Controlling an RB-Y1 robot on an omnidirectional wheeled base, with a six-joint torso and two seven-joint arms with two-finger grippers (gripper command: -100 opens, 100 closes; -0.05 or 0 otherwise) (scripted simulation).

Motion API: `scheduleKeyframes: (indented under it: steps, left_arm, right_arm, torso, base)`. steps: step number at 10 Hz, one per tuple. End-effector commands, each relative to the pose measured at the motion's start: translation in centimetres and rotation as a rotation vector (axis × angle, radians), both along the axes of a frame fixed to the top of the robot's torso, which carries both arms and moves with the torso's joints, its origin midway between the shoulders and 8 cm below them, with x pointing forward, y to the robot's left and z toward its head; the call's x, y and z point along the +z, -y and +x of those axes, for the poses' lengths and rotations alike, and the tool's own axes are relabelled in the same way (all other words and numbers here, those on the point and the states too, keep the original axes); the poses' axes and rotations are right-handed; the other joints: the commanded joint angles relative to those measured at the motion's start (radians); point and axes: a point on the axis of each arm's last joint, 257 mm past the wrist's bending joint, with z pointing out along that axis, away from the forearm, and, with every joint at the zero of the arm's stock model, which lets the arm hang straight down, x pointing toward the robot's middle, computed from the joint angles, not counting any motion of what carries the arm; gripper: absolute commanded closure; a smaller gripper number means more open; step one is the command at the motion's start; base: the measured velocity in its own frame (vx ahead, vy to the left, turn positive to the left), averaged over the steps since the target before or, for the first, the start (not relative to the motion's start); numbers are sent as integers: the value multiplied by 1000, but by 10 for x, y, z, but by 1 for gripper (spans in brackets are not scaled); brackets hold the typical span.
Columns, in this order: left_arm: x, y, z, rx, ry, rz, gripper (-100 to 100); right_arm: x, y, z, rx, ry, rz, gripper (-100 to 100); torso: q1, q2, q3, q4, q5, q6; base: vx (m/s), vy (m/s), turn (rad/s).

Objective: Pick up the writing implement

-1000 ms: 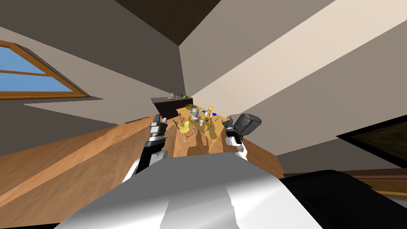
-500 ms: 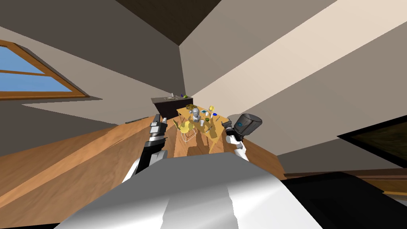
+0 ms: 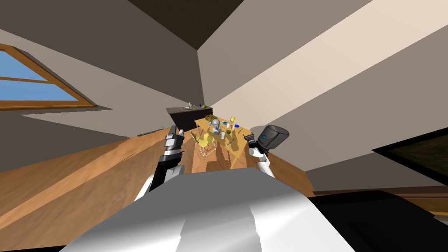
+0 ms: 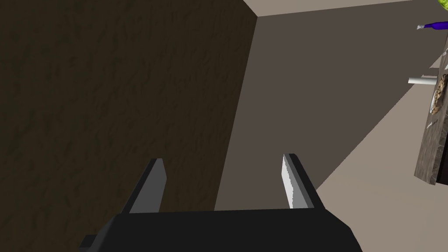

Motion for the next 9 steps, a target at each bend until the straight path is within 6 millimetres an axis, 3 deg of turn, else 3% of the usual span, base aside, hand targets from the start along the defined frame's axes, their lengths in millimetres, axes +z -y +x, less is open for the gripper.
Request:
scheduleKeyframes:
  steps: [1, 9]
  left_arm:
    - [0, 0, 0, 0, 0, 0, 0]
    - [0, 0, 0, 0, 0, 0, 0]
  right_arm:
    - [-17, 6, 4, -5, -35, 47, -100]
    - [-99, 32, 20, -46, -220, 410, -100]
  torso:
    - [0, 0, 0, 0, 0, 0]
    - [0, -1, -1, 0, 0, 0]
  base:
    - [20, 29, -3]
    - [29, 34, -2]
